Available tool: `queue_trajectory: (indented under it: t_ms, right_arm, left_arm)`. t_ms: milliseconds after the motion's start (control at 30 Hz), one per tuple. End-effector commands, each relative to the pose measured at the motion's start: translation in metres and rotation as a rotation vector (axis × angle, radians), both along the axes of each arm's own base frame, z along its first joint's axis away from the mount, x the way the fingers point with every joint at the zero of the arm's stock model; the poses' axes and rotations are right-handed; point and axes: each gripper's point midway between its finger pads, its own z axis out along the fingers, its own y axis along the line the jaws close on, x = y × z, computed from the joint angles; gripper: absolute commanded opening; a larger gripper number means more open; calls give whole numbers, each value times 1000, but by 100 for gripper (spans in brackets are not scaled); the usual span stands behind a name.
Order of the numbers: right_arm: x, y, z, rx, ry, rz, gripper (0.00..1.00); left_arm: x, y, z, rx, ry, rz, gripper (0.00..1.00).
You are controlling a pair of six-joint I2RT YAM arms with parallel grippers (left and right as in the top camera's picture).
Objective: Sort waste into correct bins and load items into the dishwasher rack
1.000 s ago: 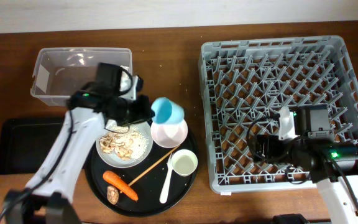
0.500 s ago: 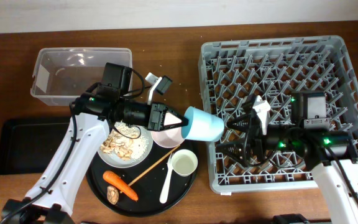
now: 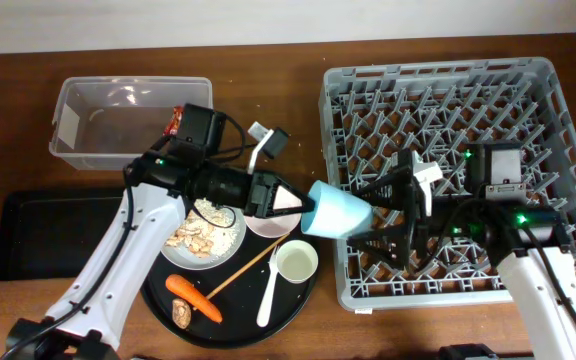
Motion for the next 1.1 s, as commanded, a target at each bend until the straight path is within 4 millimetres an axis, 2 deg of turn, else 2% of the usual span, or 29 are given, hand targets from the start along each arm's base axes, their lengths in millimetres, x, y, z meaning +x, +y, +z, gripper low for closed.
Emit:
queue_trajectory:
  t_ms: [0,100,267,600,733,833,900,967,1067]
  right_arm:
    - [2,3,4,26,-4,25,96]
    - [3,3,3,27,0,26,90]
    - [0,4,12,72,-17,54,86]
    - [0,4,12,74,-16,55,61]
    - [-1,4,12,73,-14,54,57]
    - [1,4,9,55,-6,40,55]
    - [13,-1,-8,-41,49,-39,52]
    - [29,-13,-33,-179,123,-168,49]
    - [43,-29,-54,-301,208,-314,49]
  left_arm:
    - [-5,-1,16,-59,-10,-31,0]
    - [-5,-1,14,-52,-12,-27,1]
    - [-4,-1,14,-51,-12,-27,0]
    - [1,-1,6,-5,-31,-1,0]
    - [3,-1,8,-13,-54,-1,1]
    - [9,1,7,-6,-78,17,29]
    - [23,10,-7,74,-94,84,34]
    - [42,30,-33,235,-95,196,34]
    - [52,61,-64,437,-58,303,34]
